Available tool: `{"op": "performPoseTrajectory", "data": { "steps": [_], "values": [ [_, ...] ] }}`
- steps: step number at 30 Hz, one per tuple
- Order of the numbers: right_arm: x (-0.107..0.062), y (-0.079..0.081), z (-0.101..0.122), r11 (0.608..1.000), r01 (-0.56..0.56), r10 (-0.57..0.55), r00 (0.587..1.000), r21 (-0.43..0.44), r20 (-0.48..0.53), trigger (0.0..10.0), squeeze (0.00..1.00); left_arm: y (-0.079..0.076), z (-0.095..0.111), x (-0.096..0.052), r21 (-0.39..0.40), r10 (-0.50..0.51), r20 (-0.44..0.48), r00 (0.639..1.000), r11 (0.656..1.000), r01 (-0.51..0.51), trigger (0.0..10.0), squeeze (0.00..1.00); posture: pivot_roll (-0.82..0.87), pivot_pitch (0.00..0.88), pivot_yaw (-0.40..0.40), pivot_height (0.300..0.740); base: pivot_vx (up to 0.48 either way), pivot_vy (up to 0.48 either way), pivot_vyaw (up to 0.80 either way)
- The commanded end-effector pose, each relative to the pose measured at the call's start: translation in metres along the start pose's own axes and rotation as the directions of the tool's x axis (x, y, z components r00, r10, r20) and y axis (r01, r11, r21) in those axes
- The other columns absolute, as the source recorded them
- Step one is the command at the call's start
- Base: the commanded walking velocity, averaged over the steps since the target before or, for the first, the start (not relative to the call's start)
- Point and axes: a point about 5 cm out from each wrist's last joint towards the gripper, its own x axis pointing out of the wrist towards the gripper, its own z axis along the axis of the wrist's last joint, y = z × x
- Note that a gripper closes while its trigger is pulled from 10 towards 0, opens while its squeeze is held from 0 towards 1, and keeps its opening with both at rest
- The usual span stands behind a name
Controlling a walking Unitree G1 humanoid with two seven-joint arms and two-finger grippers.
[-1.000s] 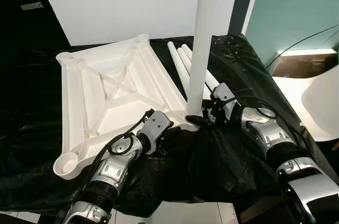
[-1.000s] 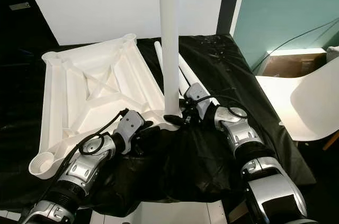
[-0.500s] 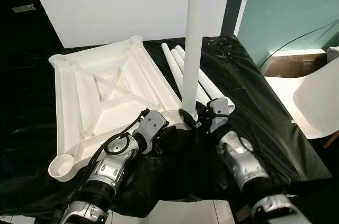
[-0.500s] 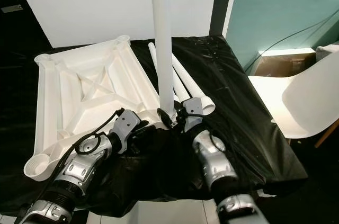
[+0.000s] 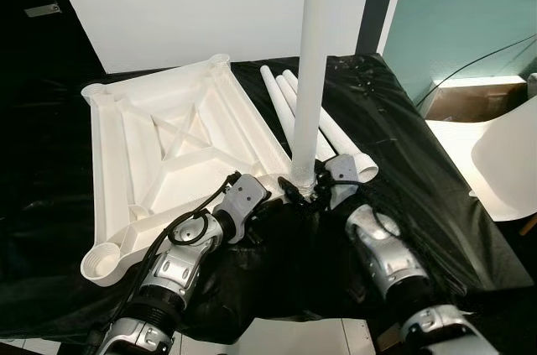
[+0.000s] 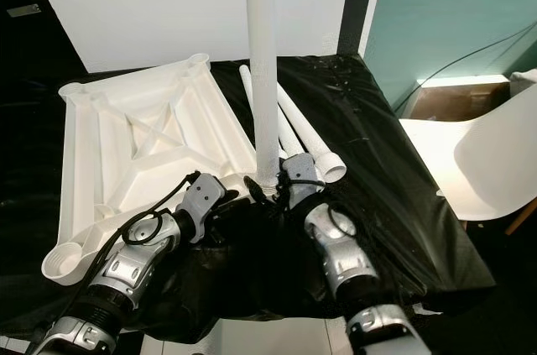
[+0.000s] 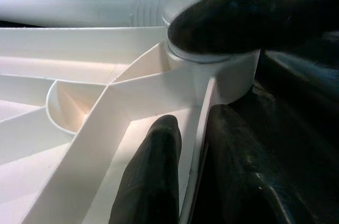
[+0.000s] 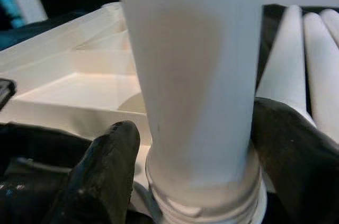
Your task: Building children table
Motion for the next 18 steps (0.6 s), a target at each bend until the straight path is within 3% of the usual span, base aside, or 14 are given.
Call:
{"op": "performPoseTrajectory", "data": {
  "steps": [1,6,9,12,13,14,15,18],
  "values": [
    [0.004,0.003,0.002,0.998,-0.059,0.059,0.998,-0.001,-0.002,10.0,0.0,-0.017,-0.026,0.001,-0.06,-0.085,-0.108,0.99,0.995,0.079,10.0,0.0,-0.01,0.0,0.017,0.74,0.0,0.0,0.0],
    [0.003,-0.008,0.005,0.988,-0.152,0.151,0.988,-0.024,-0.032,10.0,0.0,-0.017,-0.026,0.001,-0.06,-0.084,-0.107,0.991,0.995,0.078,10.0,0.0,0.0,0.0,0.013,0.74,0.0,0.0,0.0],
    [0.006,-0.019,0.009,0.965,-0.247,0.238,0.966,-0.084,-0.102,10.0,0.0,-0.016,-0.026,0.001,-0.058,-0.082,-0.107,0.991,0.995,0.076,10.0,0.0,0.0,0.0,0.017,0.74,0.0,0.0,0.0],
    [0.006,-0.022,0.009,0.961,-0.26,0.249,0.961,-0.093,-0.119,10.0,0.0,-0.016,-0.026,0.001,-0.056,-0.082,-0.107,0.991,0.996,0.076,10.0,0.0,0.0,0.0,0.017,0.74,0.0,0.0,0.0],
    [0.008,-0.024,0.01,0.958,-0.27,0.256,0.957,-0.098,-0.136,1.7,0.0,-0.016,-0.026,0.0,-0.055,-0.081,-0.108,0.991,0.996,0.075,10.0,0.0,0.0,0.0,0.016,0.74,0.0,0.0,0.0],
    [0.008,-0.024,0.01,0.958,-0.27,0.256,0.957,-0.098,-0.136,1.7,0.0,-0.016,-0.026,0.0,-0.055,-0.081,-0.108,0.991,0.996,0.075,10.0,0.0,0.0,0.0,0.016,0.74,0.0,0.0,0.0],
    [0.009,-0.026,0.011,0.956,-0.274,0.256,0.954,-0.106,-0.156,0.0,0.0,-0.015,-0.026,0.0,-0.054,-0.079,-0.109,0.991,0.996,0.073,10.0,0.0,0.0,0.0,0.014,0.74,0.0,0.0,0.0],
    [0.01,-0.025,0.005,0.953,-0.288,0.264,0.942,-0.098,-0.206,0.0,0.0,-0.013,-0.026,-0.001,-0.051,-0.073,-0.109,0.991,0.996,0.068,10.0,0.0,0.0,0.0,0.016,0.74,0.0,0.0,0.0]
  ]
}}
